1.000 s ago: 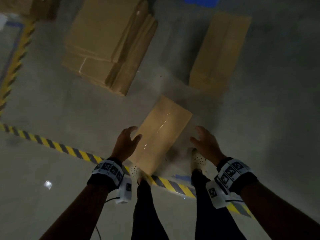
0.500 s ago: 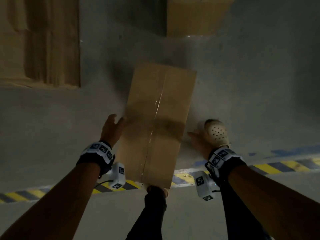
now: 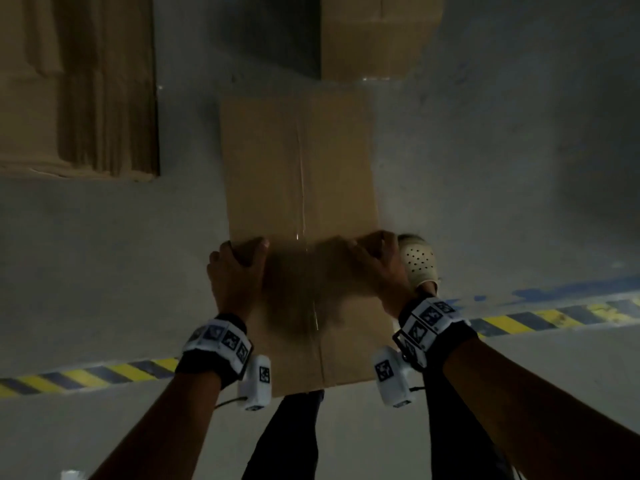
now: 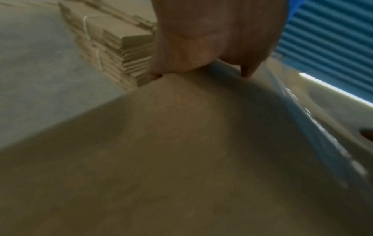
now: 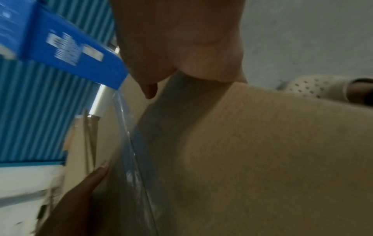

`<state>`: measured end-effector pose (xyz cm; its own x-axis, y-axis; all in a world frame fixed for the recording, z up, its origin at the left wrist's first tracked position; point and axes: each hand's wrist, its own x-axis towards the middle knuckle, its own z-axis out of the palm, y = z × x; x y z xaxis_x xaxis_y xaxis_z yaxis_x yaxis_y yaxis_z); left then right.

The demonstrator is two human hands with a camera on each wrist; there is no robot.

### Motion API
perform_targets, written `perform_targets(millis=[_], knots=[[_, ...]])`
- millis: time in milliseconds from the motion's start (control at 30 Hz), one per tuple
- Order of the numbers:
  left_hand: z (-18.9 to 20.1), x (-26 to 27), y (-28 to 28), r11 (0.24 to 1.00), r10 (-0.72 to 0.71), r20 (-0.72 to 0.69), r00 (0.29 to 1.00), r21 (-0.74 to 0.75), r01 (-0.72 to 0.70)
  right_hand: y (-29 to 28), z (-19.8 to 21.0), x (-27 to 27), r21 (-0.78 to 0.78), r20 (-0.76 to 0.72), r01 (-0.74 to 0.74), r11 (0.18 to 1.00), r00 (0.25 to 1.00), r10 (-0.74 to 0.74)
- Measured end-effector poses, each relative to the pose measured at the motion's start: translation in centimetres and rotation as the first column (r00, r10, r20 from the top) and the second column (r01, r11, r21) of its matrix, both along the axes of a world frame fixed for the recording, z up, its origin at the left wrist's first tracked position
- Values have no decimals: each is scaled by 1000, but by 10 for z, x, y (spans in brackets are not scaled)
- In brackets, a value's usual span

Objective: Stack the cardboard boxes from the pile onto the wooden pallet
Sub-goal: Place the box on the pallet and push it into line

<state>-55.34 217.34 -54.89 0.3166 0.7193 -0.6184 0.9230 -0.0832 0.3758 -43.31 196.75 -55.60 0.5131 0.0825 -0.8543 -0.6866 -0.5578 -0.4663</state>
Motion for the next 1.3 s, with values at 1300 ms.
perform_targets(millis=[1300], knots=[[626, 149, -343, 883, -186, 977, 102, 121, 455, -351, 636, -25, 295, 950, 446, 845, -39, -311]])
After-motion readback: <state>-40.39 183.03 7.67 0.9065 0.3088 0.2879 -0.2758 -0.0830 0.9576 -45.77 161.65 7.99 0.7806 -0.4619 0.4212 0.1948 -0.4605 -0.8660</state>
